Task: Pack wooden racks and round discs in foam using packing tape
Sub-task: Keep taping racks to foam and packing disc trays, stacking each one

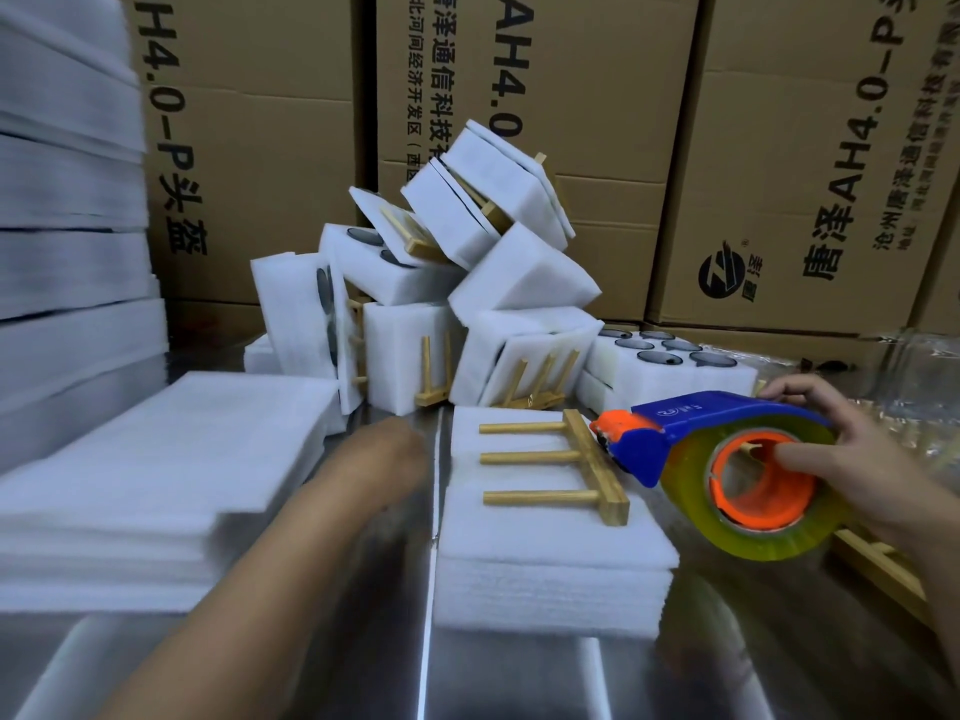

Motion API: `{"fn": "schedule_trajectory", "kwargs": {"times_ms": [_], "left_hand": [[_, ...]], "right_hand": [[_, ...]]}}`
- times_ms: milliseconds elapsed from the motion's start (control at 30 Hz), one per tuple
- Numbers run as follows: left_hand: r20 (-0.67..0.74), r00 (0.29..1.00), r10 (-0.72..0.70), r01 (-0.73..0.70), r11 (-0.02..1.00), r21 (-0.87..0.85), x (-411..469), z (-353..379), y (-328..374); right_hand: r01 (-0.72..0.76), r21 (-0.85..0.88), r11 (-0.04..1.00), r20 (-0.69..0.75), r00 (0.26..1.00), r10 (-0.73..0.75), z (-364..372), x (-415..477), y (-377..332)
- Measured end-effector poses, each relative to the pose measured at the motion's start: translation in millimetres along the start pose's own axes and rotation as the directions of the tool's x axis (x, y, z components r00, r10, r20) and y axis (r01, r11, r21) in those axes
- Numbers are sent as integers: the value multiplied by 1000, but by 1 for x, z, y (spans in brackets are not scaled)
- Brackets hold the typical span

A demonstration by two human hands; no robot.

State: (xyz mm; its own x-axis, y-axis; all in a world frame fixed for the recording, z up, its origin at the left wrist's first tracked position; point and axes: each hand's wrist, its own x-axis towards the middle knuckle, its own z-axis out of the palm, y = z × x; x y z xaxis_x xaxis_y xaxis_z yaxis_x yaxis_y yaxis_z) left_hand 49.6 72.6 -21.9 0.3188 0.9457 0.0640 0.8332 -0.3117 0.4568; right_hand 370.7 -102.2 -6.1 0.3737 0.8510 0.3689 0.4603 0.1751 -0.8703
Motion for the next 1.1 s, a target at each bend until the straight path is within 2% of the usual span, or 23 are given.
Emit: {"fn": "schedule_trajectory", "kwargs": {"times_ms": [67,100,167,233,367,600,800,933,1033,1100], "left_hand": [[111,993,-34,67,949,-307,-3,-3,2],[193,981,-21,94,923,-373,-5,-2,3],[305,952,22,124,885,-449,-9,0,5],[348,936,61,131,856,-501,-12,2,7],[454,886,95,164,851,-499,-18,5,9],[430,896,107,274,629,-727,-25,14,20],[405,910,91,320,466,-825,-30,32,32],[394,915,86,331,397,-856,-29,38,35],[405,913,56,372,300,-879,-30,36,40],[409,911,63,376,287,-881,-29,30,40]], "right_hand": [[-6,1,1000,-10,1000,6,1,0,0],[-10,4,1000,-13,1000,10,1,0,0],[-28,6,1000,-17,999,28,2,0,0],[-54,9,999,-24,998,54,2,1,1],[-126,29,992,-41,991,127,2,1,3],[-204,97,974,-47,977,210,-1,-2,6],[-221,88,971,-50,973,226,3,-1,9],[-233,138,963,-48,969,241,4,0,12],[-231,136,963,-46,970,239,6,0,12],[-226,132,965,-42,971,234,8,0,11]]}}
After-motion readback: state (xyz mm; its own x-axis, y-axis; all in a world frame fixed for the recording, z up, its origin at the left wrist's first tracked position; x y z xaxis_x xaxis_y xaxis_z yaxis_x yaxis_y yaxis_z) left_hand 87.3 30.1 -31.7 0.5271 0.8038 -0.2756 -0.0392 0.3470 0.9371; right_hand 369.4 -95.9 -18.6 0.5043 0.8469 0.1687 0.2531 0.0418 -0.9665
